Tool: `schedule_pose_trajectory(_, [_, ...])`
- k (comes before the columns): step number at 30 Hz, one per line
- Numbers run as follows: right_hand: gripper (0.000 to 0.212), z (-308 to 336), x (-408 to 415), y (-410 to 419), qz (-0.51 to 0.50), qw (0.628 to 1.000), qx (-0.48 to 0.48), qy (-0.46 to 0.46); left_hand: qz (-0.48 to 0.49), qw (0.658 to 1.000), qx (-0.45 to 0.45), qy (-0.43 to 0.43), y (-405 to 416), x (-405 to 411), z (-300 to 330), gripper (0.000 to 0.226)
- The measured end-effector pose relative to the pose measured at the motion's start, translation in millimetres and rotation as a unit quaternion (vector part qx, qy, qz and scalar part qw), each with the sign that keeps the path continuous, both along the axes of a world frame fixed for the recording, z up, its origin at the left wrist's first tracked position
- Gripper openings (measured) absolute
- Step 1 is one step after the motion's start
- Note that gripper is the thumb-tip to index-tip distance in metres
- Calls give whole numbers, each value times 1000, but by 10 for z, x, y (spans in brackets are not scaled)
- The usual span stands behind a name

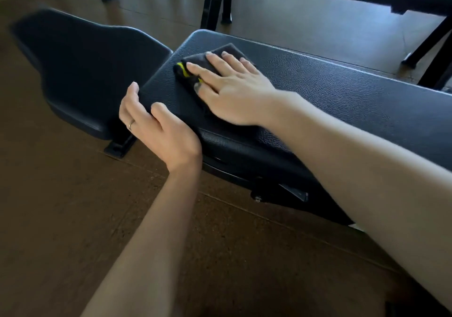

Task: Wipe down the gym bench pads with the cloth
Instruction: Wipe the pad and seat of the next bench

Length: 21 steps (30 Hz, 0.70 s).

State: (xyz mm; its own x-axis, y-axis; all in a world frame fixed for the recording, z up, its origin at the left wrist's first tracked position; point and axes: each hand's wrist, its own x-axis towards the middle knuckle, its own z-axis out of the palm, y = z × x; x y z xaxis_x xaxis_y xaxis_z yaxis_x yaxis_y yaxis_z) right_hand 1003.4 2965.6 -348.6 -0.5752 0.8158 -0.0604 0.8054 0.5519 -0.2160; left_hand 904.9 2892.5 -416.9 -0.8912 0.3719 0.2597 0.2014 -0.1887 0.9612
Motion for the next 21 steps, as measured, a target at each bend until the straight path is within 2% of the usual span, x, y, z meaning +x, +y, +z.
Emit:
schedule_pose_trajectory(6, [59, 38, 429, 638, -98, 995, 15, -20, -12, 1000, 5, 0, -28, -13, 12, 54])
schedule_pose_trajectory(13, [55, 58, 1376, 196, -199, 979, -26, -23, -8, 1000, 23, -7, 12, -34, -36, 62])
schedule_pose_trajectory(16, [55, 41, 1297, 242, -211, 977, -25, -31, -7, 999, 37, -10, 27, -24, -60, 60])
schedule_pose_trajectory(21, [57, 60, 853, 832, -194, 980, -43, -29, -14, 999, 51, -9, 32, -48, -91, 55])
